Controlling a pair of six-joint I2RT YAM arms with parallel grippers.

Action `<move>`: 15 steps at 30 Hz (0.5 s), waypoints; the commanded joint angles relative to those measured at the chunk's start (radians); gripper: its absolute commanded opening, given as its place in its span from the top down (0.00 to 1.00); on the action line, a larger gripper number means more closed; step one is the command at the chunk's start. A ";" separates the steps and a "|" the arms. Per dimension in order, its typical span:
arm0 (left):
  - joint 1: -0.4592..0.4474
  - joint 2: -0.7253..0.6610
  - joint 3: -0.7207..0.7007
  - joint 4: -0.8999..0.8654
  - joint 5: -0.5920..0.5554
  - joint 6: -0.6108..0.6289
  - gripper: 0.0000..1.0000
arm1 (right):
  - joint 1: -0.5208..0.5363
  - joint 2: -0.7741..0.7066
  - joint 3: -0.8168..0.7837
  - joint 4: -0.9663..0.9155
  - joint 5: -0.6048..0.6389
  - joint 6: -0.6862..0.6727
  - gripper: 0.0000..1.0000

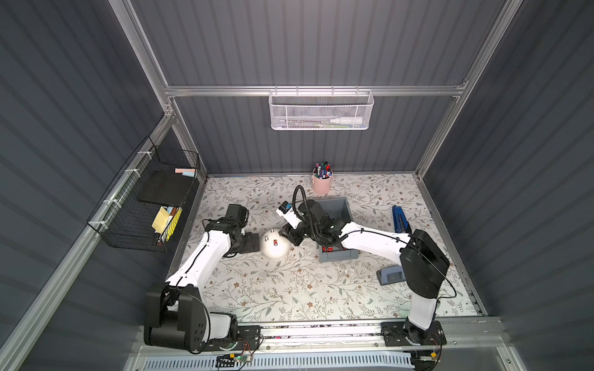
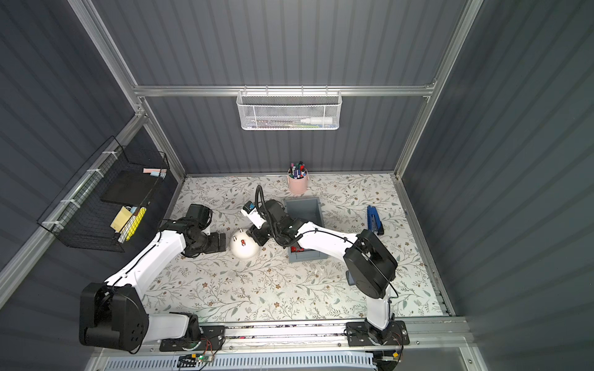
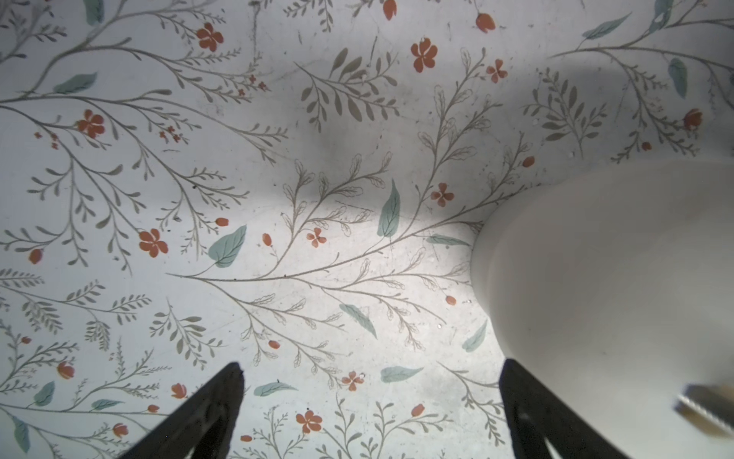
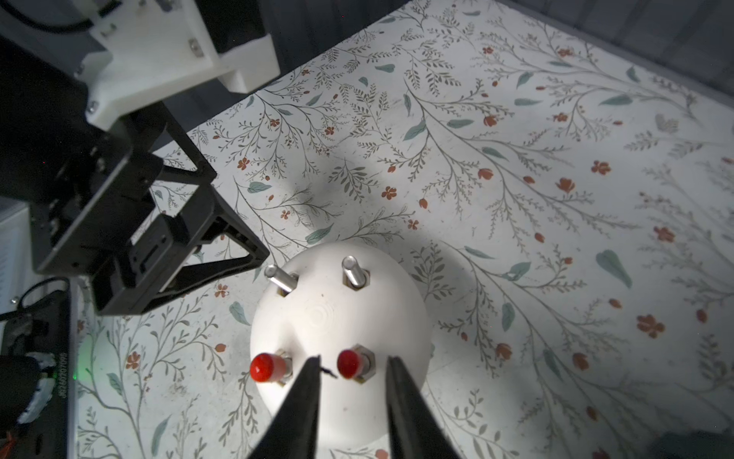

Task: Cover the protruding screws with screw protection sleeves
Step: Attach the screw protection sleeve to the screw, then pick up the screw protection sleeve from the storage box.

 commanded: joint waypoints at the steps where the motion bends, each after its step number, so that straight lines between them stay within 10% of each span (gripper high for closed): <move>1: 0.001 0.023 0.005 0.017 0.065 -0.027 0.02 | -0.016 -0.056 0.040 -0.006 0.023 0.023 0.59; 15: -0.021 0.131 0.043 0.086 0.241 -0.026 0.07 | -0.114 -0.359 -0.134 -0.230 0.220 0.179 0.69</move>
